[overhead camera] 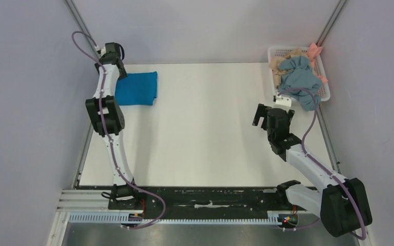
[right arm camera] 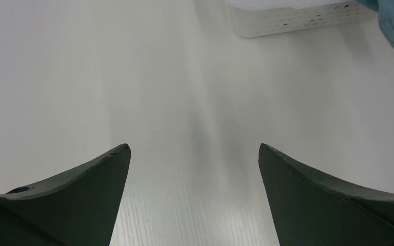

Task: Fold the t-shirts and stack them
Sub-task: Put the neatly folded tshirt into the corner of the board with the left arm, then reset both arms

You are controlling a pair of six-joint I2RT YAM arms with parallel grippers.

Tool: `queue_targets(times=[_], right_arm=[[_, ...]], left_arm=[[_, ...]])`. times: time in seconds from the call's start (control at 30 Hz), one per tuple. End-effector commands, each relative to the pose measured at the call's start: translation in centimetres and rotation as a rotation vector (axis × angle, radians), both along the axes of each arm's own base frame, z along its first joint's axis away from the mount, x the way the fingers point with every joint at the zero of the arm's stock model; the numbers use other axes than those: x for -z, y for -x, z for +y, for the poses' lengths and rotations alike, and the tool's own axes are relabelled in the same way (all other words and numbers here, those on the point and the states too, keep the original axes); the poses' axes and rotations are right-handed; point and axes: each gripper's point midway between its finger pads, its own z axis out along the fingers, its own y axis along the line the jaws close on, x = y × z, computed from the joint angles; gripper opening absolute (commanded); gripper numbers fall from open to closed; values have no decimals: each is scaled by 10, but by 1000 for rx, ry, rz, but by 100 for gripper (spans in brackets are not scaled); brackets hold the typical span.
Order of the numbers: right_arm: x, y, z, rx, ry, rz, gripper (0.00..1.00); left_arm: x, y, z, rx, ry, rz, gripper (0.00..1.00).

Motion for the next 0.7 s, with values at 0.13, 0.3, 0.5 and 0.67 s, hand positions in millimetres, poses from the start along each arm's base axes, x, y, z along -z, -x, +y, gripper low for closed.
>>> queue_targets(times=[0.13,0.3,0.5,0.67], right_arm=[[-28,15,-1,21,-104,-119,98],[-26,34,0,-26,-114,-148,98],[-6,54,-6,-28,-110,-147,98],[10,65,-10,-26,-110,-154,98]], left_arm=[[-137,48,-98,52,286,-353,81],[-153,113,-186,231,331,-422,82],[-90,220,-271,376,484,-431,82],[-37,291,-290,439,519,-385,83]])
